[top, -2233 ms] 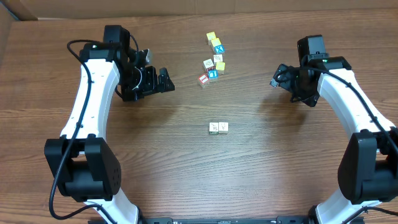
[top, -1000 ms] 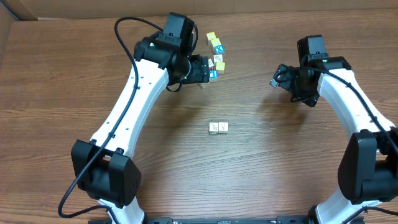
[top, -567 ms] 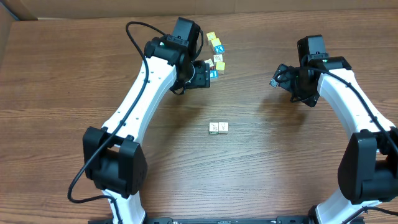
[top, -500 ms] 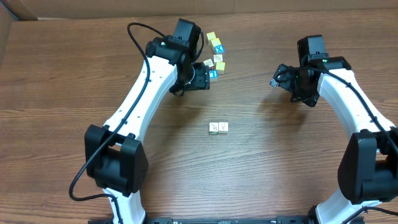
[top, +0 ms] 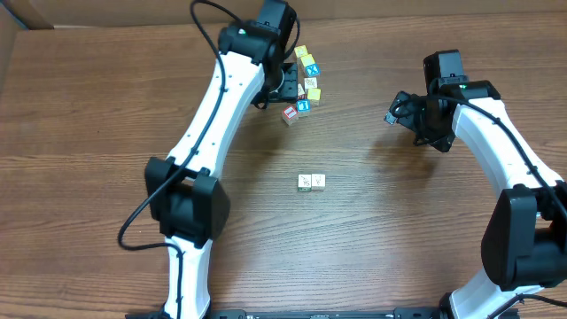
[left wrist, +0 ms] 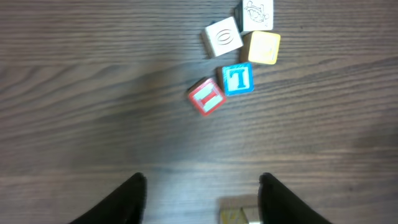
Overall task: Flip 4 blocks
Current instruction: 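Move the left gripper over the block cluster toward the red-lettered block, then grasp the red-lettered block with the left gripper and lift it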
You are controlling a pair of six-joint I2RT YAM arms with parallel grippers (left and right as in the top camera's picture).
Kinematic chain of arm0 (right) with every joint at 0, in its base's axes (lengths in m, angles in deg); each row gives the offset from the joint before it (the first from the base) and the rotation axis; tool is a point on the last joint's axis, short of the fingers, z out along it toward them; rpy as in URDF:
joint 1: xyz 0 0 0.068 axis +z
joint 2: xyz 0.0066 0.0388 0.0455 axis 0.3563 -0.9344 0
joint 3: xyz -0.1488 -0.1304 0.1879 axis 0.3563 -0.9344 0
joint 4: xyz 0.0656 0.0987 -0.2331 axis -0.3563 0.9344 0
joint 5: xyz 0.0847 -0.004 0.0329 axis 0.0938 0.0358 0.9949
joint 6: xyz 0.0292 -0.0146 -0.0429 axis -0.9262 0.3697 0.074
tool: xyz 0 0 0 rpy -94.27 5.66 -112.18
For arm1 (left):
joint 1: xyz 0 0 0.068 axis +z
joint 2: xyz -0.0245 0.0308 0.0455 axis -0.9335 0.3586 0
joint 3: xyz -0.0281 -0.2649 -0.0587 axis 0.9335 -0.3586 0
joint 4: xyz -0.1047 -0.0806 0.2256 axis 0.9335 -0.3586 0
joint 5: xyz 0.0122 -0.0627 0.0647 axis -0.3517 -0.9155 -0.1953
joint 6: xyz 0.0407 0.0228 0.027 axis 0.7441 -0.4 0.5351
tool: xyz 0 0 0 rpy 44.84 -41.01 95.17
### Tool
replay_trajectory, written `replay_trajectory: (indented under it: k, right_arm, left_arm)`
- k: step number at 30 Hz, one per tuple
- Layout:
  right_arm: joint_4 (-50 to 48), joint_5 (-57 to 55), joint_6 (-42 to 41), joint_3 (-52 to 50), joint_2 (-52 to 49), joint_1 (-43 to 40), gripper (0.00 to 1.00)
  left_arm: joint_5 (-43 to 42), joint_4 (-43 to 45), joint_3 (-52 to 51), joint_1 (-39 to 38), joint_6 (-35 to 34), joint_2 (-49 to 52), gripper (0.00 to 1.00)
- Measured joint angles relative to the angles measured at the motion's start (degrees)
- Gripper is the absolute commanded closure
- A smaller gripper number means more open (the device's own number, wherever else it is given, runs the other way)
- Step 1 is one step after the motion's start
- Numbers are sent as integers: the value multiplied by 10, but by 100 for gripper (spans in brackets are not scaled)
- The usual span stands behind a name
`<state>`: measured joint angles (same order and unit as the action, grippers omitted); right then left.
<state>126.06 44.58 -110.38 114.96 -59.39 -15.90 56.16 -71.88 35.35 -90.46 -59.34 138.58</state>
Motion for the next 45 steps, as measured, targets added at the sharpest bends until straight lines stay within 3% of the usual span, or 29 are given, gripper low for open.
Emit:
replay_trajectory:
  k: [4,6,8,12,23,37,45]
  right_arm:
    - [0,0,0,0,0,0,0]
    - [0,0,0,0,0,0,0]
    - [0,0,0,0,0,0,0]
    - [0,0,0,0,0,0,0]
    - [0,0,0,0,0,0,0]
    - [0,0,0,0,0,0,0]
    - [0,0,0,0,0,0,0]
  left_arm:
    - [-2,37,0,-13,5,40,63]
    - [-1,47,0,-19,5,57,44]
    - [4,59,0,-25,9,74,38]
    - [25,85,0,-28,9,88,44]
    - [45,90,0,-28,63,93,43]
    - [45,104,-4,-25,132,171,55]
    - [58,114,-4,-24,134,171,50]
